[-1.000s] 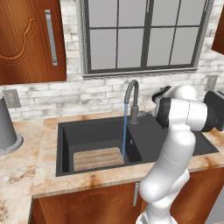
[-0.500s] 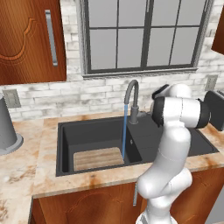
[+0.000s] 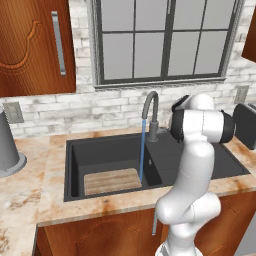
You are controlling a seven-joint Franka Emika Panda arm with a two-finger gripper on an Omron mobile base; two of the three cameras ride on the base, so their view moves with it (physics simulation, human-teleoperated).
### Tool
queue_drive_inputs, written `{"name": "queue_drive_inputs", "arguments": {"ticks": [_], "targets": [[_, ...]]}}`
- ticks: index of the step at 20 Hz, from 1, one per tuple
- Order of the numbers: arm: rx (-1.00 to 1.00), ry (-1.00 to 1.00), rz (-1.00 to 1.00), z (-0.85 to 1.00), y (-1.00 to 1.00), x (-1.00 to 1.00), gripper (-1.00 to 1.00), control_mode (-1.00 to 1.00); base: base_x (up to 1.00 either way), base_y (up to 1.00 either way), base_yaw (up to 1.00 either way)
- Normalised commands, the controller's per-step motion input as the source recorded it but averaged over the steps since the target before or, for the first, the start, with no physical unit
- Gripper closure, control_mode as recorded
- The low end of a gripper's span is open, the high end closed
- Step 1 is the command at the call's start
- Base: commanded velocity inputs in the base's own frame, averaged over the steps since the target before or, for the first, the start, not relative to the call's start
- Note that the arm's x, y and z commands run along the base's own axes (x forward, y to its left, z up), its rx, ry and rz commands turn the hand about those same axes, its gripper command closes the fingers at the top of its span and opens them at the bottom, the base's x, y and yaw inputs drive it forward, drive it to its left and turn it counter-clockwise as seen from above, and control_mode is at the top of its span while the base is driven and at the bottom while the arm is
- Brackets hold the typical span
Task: Turn on the sink faucet with hot water and rinse the cutting board for ten seconds, then turn off the faucet. Push the cutting board to reach the water if necessary.
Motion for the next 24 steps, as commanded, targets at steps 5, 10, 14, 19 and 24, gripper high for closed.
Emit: {"name": "queue_drive_inputs", "arguments": {"ticks": [5,10,14,19,24], "targets": [[0.00,0.04,0.00,0.00,0.04,0.07,1.00,-1.00,0.00,0.00,0.00],[0.00,0.06,0.00,0.00,0.03,0.07,1.00,-1.00,0.00,0.00,0.00],[0.00,0.04,0.00,0.00,0.04,0.10,1.00,-1.00,0.00,0.00,0.00],[0.00,0.06,0.00,0.00,0.11,0.09,1.00,-1.00,0.00,0.00,0.00],[0.00,0.02,0.00,0.00,0.06,0.02,1.00,-1.00,0.00,0.00,0.00]]}}
